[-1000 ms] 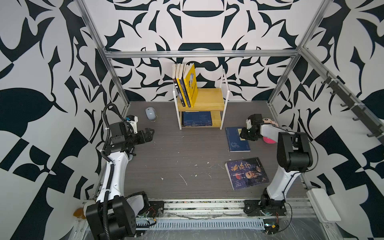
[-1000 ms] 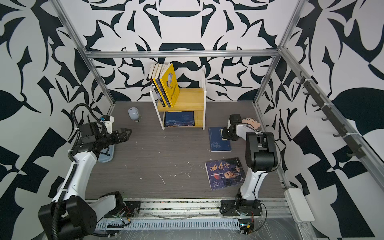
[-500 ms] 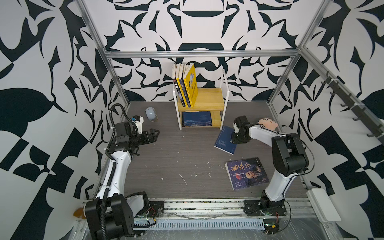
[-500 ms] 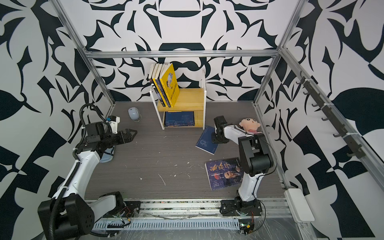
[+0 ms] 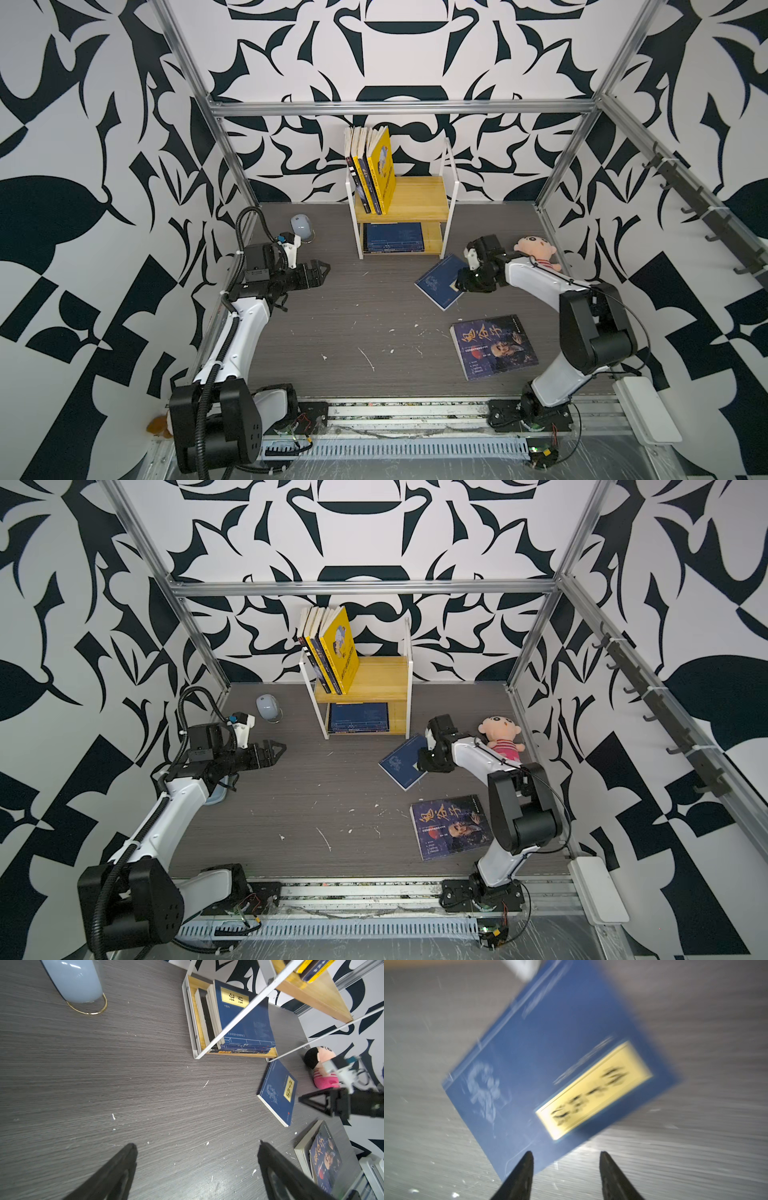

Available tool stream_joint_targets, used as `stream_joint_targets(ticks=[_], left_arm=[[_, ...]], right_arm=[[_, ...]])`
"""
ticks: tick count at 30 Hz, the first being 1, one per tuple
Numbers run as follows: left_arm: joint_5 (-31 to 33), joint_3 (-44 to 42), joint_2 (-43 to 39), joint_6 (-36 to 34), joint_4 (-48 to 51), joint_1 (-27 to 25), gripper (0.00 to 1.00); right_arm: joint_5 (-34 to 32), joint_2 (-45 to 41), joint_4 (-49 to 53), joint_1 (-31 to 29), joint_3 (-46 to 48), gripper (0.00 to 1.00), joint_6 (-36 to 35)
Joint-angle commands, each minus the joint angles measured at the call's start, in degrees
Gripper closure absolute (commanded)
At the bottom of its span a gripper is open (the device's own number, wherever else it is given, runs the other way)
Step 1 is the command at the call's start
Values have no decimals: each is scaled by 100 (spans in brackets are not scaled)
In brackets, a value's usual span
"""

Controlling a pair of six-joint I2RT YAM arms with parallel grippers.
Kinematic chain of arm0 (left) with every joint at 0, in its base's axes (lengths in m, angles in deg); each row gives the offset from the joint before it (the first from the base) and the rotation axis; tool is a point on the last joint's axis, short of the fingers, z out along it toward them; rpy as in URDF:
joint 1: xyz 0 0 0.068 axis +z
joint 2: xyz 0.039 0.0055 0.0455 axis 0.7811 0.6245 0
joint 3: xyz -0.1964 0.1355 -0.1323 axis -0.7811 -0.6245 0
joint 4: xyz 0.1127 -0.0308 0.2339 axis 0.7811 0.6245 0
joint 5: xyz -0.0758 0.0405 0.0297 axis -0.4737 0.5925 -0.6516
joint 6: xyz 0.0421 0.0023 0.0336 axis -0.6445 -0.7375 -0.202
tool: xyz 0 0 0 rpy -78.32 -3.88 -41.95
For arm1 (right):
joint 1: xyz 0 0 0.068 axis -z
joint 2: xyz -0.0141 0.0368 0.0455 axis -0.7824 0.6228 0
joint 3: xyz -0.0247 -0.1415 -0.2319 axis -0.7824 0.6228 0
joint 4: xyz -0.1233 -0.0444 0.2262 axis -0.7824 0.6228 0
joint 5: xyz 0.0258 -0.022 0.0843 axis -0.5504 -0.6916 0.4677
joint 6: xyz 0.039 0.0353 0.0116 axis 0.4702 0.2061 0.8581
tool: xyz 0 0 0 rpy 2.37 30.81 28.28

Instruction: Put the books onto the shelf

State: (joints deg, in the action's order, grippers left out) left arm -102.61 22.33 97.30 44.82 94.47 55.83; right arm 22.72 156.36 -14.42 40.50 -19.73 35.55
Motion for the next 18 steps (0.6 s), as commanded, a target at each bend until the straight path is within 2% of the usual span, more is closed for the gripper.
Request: stream_joint_targets(ticks=[1,5,9,14,18], left_arm=[[-95,-46,23,-65,-73,-20,5],[-80,-15,-38,-98,-17,-19,5],[-77,-18,-87,-240,35,-16,4],[-68,-1,-127,-370,109,-17,3],[-108,-10,-120,-423,103,-25,4]], right_arm=[[80,299,-220,311,-651,42,-72],[354,1194,-256,486,-1518,41,-300],[947,2087,-62,604,-2321,41,-442],[1613,2290,-184,497,-2201,45,-365],[1764,2180,-320,317,-1794,48,-372]])
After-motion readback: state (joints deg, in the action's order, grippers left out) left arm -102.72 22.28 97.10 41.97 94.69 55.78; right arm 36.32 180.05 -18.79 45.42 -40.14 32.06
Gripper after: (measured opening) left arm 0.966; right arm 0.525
